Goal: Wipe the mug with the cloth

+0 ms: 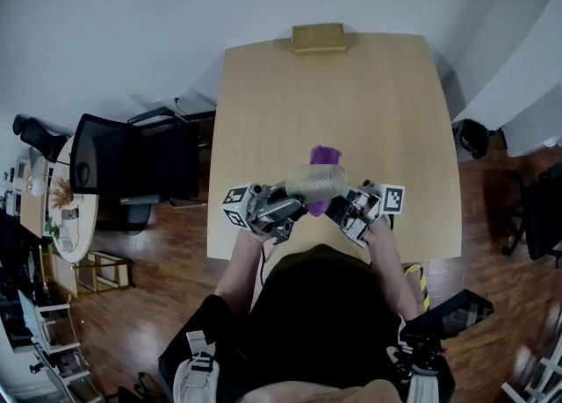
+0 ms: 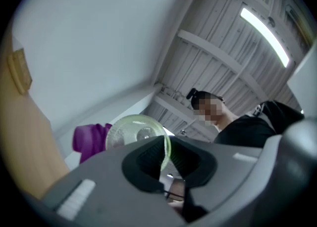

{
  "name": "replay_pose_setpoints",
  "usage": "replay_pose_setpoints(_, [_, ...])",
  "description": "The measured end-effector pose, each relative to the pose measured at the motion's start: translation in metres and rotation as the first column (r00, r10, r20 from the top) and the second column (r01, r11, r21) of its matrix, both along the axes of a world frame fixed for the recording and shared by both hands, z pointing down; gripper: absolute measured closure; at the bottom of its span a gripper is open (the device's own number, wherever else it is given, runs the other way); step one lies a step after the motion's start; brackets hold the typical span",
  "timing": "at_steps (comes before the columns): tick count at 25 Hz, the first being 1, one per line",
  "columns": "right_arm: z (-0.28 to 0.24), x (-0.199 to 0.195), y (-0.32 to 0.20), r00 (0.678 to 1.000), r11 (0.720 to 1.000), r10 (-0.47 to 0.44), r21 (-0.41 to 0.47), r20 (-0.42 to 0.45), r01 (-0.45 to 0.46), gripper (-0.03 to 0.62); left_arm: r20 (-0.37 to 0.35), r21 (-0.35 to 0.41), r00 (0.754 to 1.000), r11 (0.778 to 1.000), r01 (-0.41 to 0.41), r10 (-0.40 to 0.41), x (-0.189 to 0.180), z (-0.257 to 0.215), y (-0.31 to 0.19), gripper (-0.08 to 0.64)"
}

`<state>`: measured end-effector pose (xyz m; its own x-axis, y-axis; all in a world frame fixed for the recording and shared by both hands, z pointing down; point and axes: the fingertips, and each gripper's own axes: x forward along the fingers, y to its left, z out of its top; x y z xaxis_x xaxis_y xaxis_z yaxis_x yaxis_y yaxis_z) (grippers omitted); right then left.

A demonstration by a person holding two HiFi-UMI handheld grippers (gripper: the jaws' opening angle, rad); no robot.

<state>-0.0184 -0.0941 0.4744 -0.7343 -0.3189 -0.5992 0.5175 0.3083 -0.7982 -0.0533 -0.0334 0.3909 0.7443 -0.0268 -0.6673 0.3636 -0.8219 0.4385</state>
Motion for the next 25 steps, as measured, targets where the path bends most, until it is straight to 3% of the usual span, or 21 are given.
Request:
replay_pose_setpoints(3, [0.025, -0.025, 0.010, 0.989, 0.998, -0.061, -0.011, -0.137, 0.060, 0.534, 0.059, 0.023, 0.998, 0.999, -0.024, 0.023, 0.009, 0.002, 0.004, 0.514])
replay_pose_setpoints(5, [0.033, -0.020, 0.006, 0.988, 0.999, -0.045, -0.036, -0.146, 0.040, 0.534, 0.077, 0.026, 0.997, 0.999, -0.020, 0.017, 0.009, 0.006, 0.005, 0.520])
replay_pose_setpoints(6, [0.030, -0.009, 0.001, 0.994, 0.999, -0.013, -0.039, -0.112, 0.008, 0.534, 0.079, 0.027, 0.997, 1.000, -0.015, 0.013, 0.007, 0.007, 0.005, 0.518])
replay_pose_setpoints(8, [0.010, 0.030, -0.010, 0.997, 0.997, 0.071, -0.022, 0.042, -0.070, 0.534, 0.072, 0.027, 0.997, 1.000, -0.003, 0.001, -0.002, 0.009, 0.006, 0.518])
replay_pose_setpoints(10, [-0.018, 0.068, -0.013, 0.968, 0.991, 0.126, 0.025, 0.217, -0.134, 0.534, 0.066, 0.025, 0.998, 1.000, 0.008, -0.010, -0.010, 0.010, 0.004, 0.518])
replay_pose_setpoints(14, [-0.054, 0.080, 0.001, 0.923, 0.985, 0.067, 0.121, 0.379, -0.122, 0.534, 0.060, 0.030, 0.998, 1.000, 0.004, -0.006, -0.010, 0.009, 0.003, 0.520])
replay_pose_setpoints(17, [-0.056, 0.057, 0.004, 0.907, 0.997, 0.011, 0.070, 0.421, -0.044, 0.534, 0.028, 0.043, 0.999, 0.999, -0.034, 0.033, -0.004, 0.001, 0.009, 0.520])
replay_pose_setpoints(20, [-0.033, 0.034, 0.005, 0.925, 1.000, -0.016, -0.001, 0.381, 0.018, 0.534, 0.034, 0.063, 0.997, 0.995, -0.076, 0.074, 0.001, -0.003, 0.017, 0.518])
replay_pose_setpoints(23, [0.002, 0.001, 0.016, 0.980, 0.995, -0.092, -0.011, 0.178, 0.095, 0.534, 0.074, 0.080, 0.992, 0.991, -0.107, 0.101, 0.007, -0.001, 0.024, 0.514])
replay_pose_setpoints(25, [0.021, -0.015, 0.020, 0.992, 0.992, -0.124, -0.010, 0.038, 0.124, 0.534, 0.111, 0.085, 0.987, 0.989, -0.123, 0.113, 0.012, 0.004, 0.028, 0.517])
